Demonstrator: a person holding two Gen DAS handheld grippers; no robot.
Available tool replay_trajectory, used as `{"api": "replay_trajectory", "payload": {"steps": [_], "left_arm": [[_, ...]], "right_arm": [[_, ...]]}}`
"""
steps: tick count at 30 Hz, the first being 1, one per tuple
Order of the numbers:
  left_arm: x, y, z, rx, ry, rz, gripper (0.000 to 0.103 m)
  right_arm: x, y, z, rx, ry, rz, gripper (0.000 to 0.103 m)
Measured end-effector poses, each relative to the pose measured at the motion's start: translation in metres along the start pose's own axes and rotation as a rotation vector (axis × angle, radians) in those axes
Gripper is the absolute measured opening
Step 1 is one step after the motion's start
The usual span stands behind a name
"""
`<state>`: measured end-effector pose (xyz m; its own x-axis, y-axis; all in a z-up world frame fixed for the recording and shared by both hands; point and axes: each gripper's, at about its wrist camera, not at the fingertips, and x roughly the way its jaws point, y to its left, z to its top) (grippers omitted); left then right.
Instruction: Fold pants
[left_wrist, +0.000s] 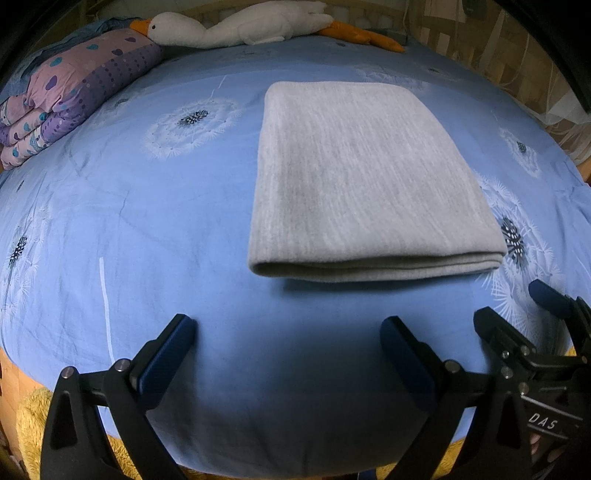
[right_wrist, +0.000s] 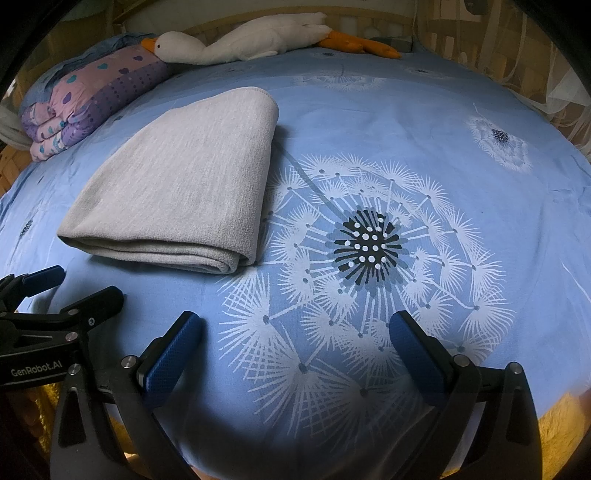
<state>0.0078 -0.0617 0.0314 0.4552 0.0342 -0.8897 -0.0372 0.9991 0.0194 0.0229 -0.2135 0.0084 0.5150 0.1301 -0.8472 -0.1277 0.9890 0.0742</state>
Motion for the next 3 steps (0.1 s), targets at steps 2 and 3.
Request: {"api": "replay_trajectory", "payload": {"steps": [2, 3], "left_arm": [[0.0003, 0.0003, -0.0004, 0.000, 0.001, -0.001, 0.103], [0.0009, 0.0006, -0.0010, 0.000, 0.002, -0.001, 0.103]], "right_arm": [[0.0000, 0.0002, 0.0001, 0.000, 0.000, 0.000, 0.103], [0.0000, 0.0002, 0.0001, 0.000, 0.000, 0.000, 0.103]]}}
